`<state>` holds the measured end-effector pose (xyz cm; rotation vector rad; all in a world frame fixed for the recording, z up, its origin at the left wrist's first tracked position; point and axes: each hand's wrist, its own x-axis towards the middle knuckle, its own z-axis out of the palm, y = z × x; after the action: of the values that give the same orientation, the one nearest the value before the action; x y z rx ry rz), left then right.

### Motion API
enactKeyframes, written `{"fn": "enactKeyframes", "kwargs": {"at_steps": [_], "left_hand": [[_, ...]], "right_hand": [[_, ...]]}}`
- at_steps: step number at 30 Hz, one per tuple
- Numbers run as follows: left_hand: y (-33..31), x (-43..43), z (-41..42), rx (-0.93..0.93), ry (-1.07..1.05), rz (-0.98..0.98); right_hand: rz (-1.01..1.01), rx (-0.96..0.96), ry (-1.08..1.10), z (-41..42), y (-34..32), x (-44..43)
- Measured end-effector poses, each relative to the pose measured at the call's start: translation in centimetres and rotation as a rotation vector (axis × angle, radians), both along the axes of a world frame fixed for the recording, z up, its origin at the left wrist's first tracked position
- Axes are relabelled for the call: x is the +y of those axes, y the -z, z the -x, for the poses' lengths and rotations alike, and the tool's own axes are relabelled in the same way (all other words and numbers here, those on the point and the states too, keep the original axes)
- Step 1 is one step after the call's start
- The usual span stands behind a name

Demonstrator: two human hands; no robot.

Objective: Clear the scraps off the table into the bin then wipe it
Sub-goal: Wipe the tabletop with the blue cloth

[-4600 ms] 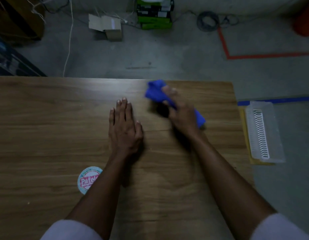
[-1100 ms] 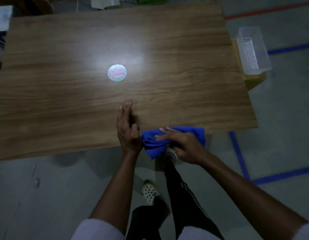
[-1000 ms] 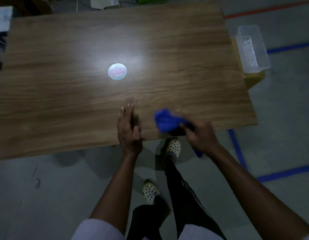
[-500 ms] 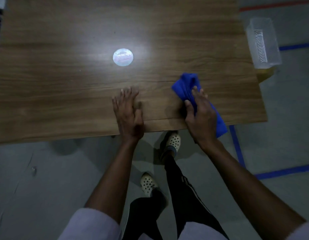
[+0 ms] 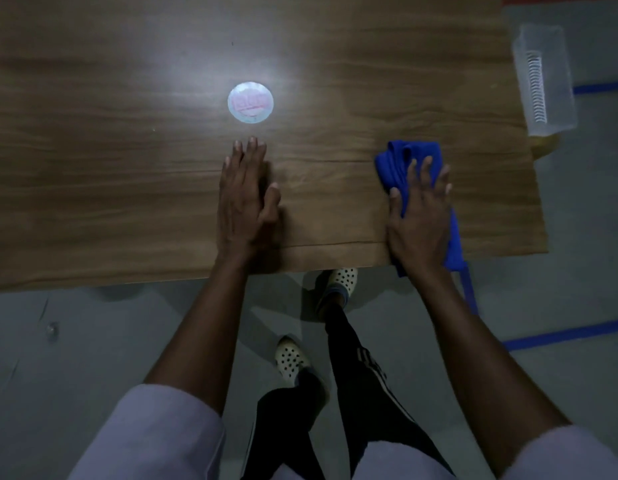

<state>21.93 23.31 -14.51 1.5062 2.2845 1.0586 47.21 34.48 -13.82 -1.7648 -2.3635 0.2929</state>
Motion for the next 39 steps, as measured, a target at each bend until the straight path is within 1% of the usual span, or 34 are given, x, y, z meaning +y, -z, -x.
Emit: {"fn": "enactKeyframes", "kwargs": {"at_steps": [2,4,7,9,11,13,14,16,19,21,24,25,26,28,30,31,33,35,37,39], "left_hand": [[-0.3,-0.2,0.2,-0.113,0.0,-0.049],[-0.5,-0.4,0.3,-0.193,0.004,-0.078],[-0.7,-0.9,0.9,-0.262,0.001,-0.099],[-0.8,-1.3,1.5,-0.333,-0.053,-0.123],[-0.9,-1.3,2.0,-0.317,-0.055,-0.12],[-0.8,-1.2,1.7,-0.216,0.007,-0.074],[-0.7,-1.0,1.4,-0.176,0.044,-0.062],[-0.6,-0.8,1.2,-0.143,0.08,-0.053],[-0.7,-1.0,1.3,-0.161,0.052,-0.076],[-0.7,-0.9,1.2,-0.161,0.048,-0.087],[-0.7,-0.9,1.2,-0.147,0.056,-0.087],[-0.6,-0.9,1.0,-0.139,0.062,-0.081],[-0.6,-0.8,0.9,-0.124,0.069,-0.075],[-0.5,-0.7,0.8,-0.095,0.079,-0.062],[-0.6,-0.7,0.7,-0.082,0.078,-0.047],[-0.7,-0.7,0.6,-0.08,0.075,-0.042],[-0.8,-0.7,0.6,-0.079,0.074,-0.04],[-0.7,-0.7,0.5,-0.079,0.069,-0.032],[-0.8,-0.6,0.4,-0.085,0.059,-0.019],[-0.8,-0.6,0.4,-0.079,0.05,-0.013]], "right_hand": [[-0.001,-0.003,0.018,3.1,0.1,-1.6],[-0.007,0.011,-0.053,7.1,0.1,-3.8],[-0.049,0.063,-0.271,13.9,0.2,-8.1],[-0.031,0.049,-0.432,16.8,-0.1,-10.4],[-0.011,0.048,-0.556,16.6,-0.1,-10.2],[-0.021,0.07,-0.639,14.1,0.0,-8.6],[-0.022,0.09,-0.617,12.3,0.2,-7.5],[-0.033,0.114,-0.46,8.4,0.5,-4.6],[0.006,0.055,-0.211,3.7,0.1,-0.2],[0.019,0.03,-0.101,3.4,-0.4,1.6],[0.015,0.047,0.069,6.8,-0.6,1.8],[0.012,0.054,0.057,8.2,-0.6,1.4],[0.004,0.071,-0.013,9.5,-0.5,0.7],[-0.015,0.098,-0.26,10.4,-0.2,-1.7],[-0.016,0.098,-0.498,8.6,-0.1,-4.4],[-0.009,0.098,-0.582,6.9,-0.2,-5.0],[-0.005,0.103,-0.661,3.3,-0.1,-4.4],[0.009,0.07,-0.573,1.6,-0.2,-1.9],[-0.004,0.055,-0.386,2.5,-0.4,1.4],[0.019,0.059,-0.199,5.2,-1.1,3.6]]}}
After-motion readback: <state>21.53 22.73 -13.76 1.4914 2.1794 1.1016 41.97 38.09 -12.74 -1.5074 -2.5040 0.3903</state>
